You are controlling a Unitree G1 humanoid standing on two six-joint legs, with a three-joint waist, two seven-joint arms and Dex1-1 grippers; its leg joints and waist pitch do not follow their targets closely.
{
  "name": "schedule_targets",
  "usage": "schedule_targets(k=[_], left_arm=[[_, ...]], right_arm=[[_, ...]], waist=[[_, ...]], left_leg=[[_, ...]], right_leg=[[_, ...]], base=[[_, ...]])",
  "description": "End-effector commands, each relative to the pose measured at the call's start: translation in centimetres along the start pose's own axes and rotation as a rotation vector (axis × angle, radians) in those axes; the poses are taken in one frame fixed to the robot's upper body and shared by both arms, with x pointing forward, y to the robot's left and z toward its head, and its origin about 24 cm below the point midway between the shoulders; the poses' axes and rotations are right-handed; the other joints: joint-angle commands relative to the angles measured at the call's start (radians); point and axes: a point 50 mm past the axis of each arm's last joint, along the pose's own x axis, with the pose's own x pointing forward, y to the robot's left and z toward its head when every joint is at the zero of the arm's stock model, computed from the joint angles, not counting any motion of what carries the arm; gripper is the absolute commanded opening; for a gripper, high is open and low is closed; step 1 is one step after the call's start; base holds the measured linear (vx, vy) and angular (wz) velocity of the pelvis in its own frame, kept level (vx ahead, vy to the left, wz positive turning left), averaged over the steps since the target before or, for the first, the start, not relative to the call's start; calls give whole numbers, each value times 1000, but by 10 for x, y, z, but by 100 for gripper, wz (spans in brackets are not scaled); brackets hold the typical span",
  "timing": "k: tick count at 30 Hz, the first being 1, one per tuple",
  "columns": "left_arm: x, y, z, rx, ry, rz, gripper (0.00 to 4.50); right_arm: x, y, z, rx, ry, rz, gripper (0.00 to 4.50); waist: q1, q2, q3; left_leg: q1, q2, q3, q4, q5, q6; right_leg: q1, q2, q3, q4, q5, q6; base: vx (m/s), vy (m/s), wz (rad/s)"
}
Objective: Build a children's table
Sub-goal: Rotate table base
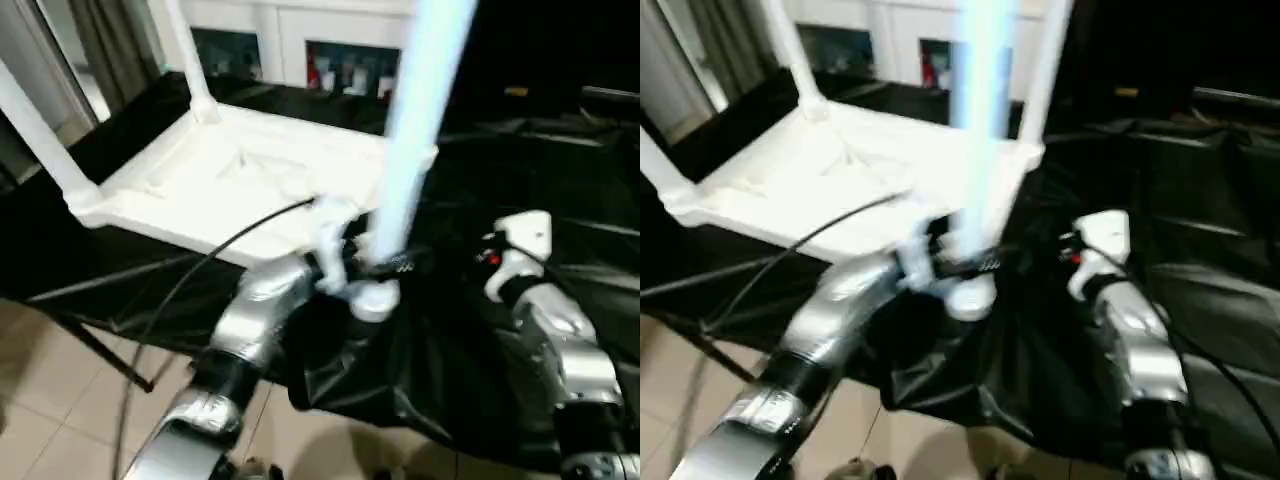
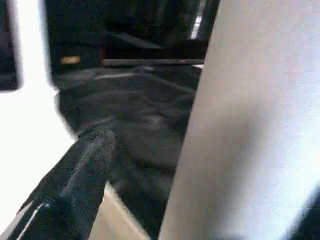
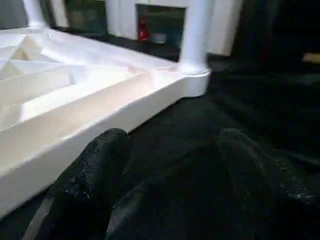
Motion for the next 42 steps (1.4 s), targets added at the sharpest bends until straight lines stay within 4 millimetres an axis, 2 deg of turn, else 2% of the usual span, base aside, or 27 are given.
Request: schedule_targets(k=[1,2,4,5,6,7,8,11,13,16,17,20,21,22,26,27,28,29,32,34,35,40,42], left_arm=[[-23,13,-13,28,76,129,442],[-28,15,-15,29,87,151,442],[-43,17,-14,35,73,199,442],[-52,15,-12,38,58,208,442],[-52,15,-12,38,58,208,442],[-62,11,-7,41,29,207,442],[-65,10,-6,36,24,208,442],[-78,6,-3,18,8,205,442],[-90,5,-4,11,21,225,442],[-91,6,-4,16,27,240,442],[-85,6,-1,16,21,243,442],[-72,4,0,20,15,236,442],[-69,3,-1,16,15,234,442],[-63,3,-2,-3,9,233,442],[-49,1,-4,-23,2,191,442],[-40,-2,-4,-27,6,153,442],[-34,-5,-4,-28,10,123,442],[-25,-7,-4,-23,14,96,442],[-1,-18,-5,-6,36,3,442],[7,-22,-6,0,47,-23,442],[14,-26,-7,3,53,-39,442],[39,-33,-10,29,77,-59,442],[51,-26,-12,44,105,-1,442]], right_arm=[[-4,5,0,19,3,-12,332],[-5,7,-1,24,3,-12,332],[-10,13,-1,45,3,4,332],[-13,17,-2,58,1,18,332],[-13,17,-2,58,1,18,332],[-17,23,-4,72,0,43,332],[-18,24,-4,71,0,52,332],[-23,29,-6,64,4,89,332],[-26,28,-10,53,22,89,332],[-28,27,-11,52,29,82,332],[-29,27,-12,55,37,77,332],[-30,28,-15,43,62,90,332],[-30,29,-15,38,67,102,332],[-34,37,-15,56,66,196,332],[-43,49,-14,55,79,379,332],[-48,52,-14,45,89,450,332],[-51,53,-14,42,97,501,332],[-52,54,-11,45,96,539,332],[-50,48,-6,29,89,558,332],[-49,46,-5,23,89,555,332],[-49,44,-4,18,89,553,332],[-50,39,-4,14,97,550,332],[-54,38,-4,16,100,558,332]], waist=[[4,-26,-81],[2,-22,-78],[-2,-20,-79],[-7,-43,-79],[-1,-33,-81],[-3,-24,-79],[-2,-23,-79],[-2,-20,-78],[-3,-18,-77],[-2,-17,-80],[-1,-21,-81],[-1,-18,-82],[-1,-20,-82],[-2,-20,-83],[1,-25,-85],[2,-20,-86],[3,-23,-86],[2,-23,-87],[5,-29,-89],[8,-29,-89],[10,-34,-90],[27,-34,-98],[29,-30,-98]], left_leg=[[8,49,-29,-60,-189,77],[9,53,-31,-65,-205,66],[10,55,-34,-69,-233,46],[4,56,-33,-71,-228,47],[4,58,-37,-71,-220,43],[9,57,-34,-72,-231,43],[7,61,-36,-74,-241,38],[11,59,-35,-77,-271,29],[9,58,-34,-78,-268,26],[11,56,-33,-78,-261,24],[9,56,-33,-78,-255,24],[8,57,-35,-78,-249,22],[9,56,-34,-78,-250,22],[8,55,-34,-77,-251,23],[2,55,-36,-75,-236,40],[3,54,-35,-73,-233,48],[6,55,-34,-72,-236,51],[2,56,-36,-72,-226,55],[3,55,-34,-69,-209,68],[3,56,-34,-67,-202,69],[2,55,-33,-65,-191,72],[4,54,-32,-59,-150,93],[1,53,-32,-57,-143,102]], right_leg=[[52,-74,48,-101,-311,-175],[49,-74,49,-105,-347,-152],[48,-75,49,-106,-383,-137],[49,-75,50,-107,-380,-130],[51,-80,52,-98,-369,-134],[40,-77,52,-106,-386,-134],[42,-80,54,-106,-377,-138],[37,-76,53,-105,-380,-140],[36,-74,56,-105,-364,-139],[37,-72,56,-104,-341,-136],[39,-71,56,-104,-329,-134],[42,-73,55,-102,-312,-136],[42,-73,55,-104,-313,-135],[42,-73,55,-104,-313,-136],[47,-76,55,-105,-307,-121],[48,-74,54,-107,-305,-118],[47,-73,55,-109,-300,-119],[50,-74,54,-105,-276,-132],[49,-76,53,-107,-268,-142],[50,-78,52,-106,-271,-148],[51,-78,52,-105,-266,-148],[51,-77,51,-99,-206,-152],[52,-75,49,-100,-180,-156]], base=[[0,0,0],[0,0,0],[0,0,0],[0,0,0],[0,0,0],[0,0,0],[0,0,0],[0,0,0],[0,0,0],[0,0,0],[0,0,0],[0,0,0],[0,0,0],[0,0,0],[0,0,0],[0,0,0],[0,0,0],[0,0,0],[0,0,0],[0,0,0],[0,0,0],[0,0,0],[0,0,0]])
